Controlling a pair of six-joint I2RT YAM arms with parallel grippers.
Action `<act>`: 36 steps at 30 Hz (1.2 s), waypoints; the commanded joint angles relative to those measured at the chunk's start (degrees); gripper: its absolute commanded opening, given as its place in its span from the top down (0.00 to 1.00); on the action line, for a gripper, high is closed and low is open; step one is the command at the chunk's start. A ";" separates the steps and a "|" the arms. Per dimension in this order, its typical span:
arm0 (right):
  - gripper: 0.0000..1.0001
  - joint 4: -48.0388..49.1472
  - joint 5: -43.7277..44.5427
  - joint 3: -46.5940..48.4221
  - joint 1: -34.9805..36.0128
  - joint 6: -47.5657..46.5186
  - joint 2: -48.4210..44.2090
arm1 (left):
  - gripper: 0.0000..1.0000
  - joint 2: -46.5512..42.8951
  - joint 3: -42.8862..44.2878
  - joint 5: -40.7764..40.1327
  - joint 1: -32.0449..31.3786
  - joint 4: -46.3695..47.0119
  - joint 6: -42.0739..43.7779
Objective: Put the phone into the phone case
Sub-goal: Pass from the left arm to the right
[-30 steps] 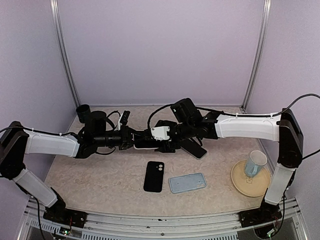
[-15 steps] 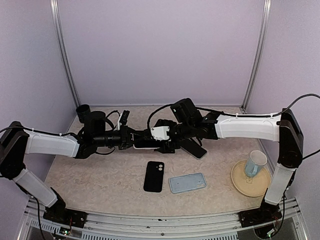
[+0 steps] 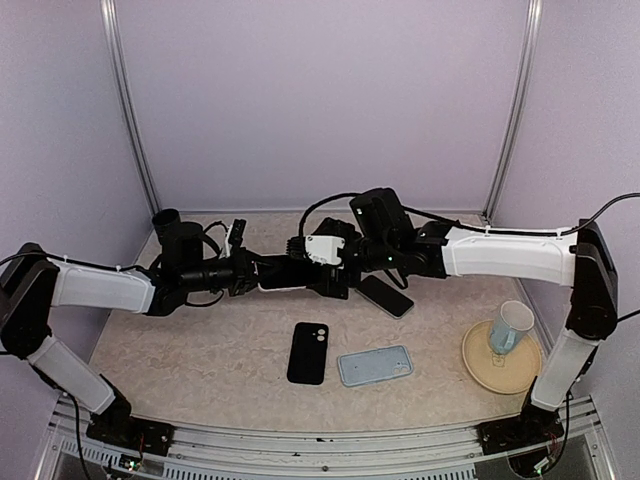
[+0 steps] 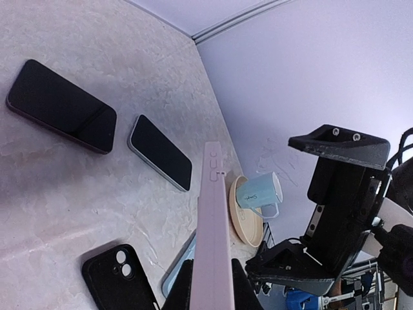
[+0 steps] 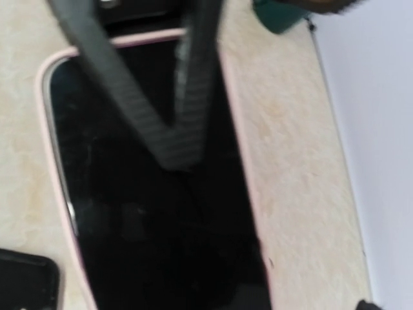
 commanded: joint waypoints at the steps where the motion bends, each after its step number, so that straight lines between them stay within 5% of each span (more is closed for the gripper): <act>1: 0.00 4.09 4.04 -1.27 0.17 6.25 -3.00 | 1.00 -1.07 -0.30 -1.83 1.92 4.72 -0.69; 17: 0.00 12.80 12.73 -7.39 -1.34 21.80 -6.63 | 1.00 6.00 2.62 -2.03 7.16 9.80 -4.43; 22: 0.00 9.38 4.16 -6.51 -5.59 26.41 -6.91 | 1.00 9.99 7.09 3.30 7.76 8.94 -1.75; 28: 0.00 4.14 -4.99 -6.87 -6.61 9.84 -5.35 | 1.00 15.17 13.34 10.44 8.39 6.35 1.02; 36: 0.00 0.90 -4.05 -1.06 -6.61 -2.93 -0.85 | 1.00 18.10 19.22 14.96 6.54 1.95 3.70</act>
